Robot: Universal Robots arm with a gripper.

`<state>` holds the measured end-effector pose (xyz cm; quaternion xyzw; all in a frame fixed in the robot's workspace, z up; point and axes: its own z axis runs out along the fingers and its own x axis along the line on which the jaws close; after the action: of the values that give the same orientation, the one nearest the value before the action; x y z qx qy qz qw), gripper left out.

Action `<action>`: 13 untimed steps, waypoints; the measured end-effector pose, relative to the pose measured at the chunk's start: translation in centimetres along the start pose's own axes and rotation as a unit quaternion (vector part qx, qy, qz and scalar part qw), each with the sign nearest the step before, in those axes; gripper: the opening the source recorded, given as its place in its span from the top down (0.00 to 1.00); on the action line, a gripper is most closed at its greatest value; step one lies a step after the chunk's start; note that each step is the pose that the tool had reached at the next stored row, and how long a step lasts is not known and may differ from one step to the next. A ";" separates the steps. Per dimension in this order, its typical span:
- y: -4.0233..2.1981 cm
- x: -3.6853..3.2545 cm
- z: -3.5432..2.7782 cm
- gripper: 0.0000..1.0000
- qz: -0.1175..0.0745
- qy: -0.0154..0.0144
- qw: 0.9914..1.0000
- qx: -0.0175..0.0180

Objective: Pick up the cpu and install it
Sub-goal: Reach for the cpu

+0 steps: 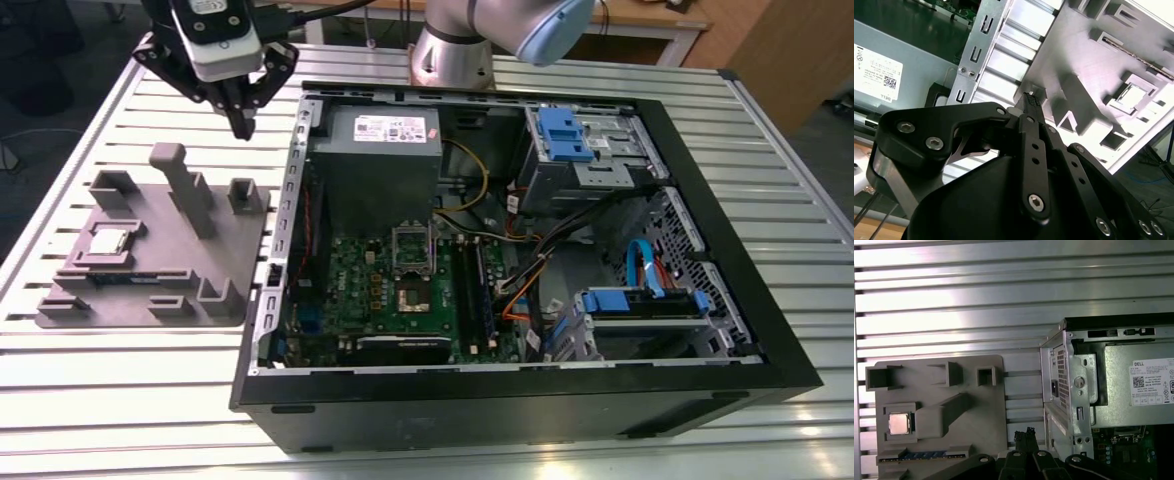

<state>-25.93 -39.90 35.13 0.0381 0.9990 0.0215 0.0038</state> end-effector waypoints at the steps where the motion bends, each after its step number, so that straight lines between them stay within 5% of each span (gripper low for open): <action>1: 0.00 0.05 0.01 0.90 0.000 0.000 1.000 0.000; 13: -0.08 1.03 0.11 0.90 0.000 0.000 1.000 0.000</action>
<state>-26.96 -39.89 35.01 0.0381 0.9990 0.0216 0.0038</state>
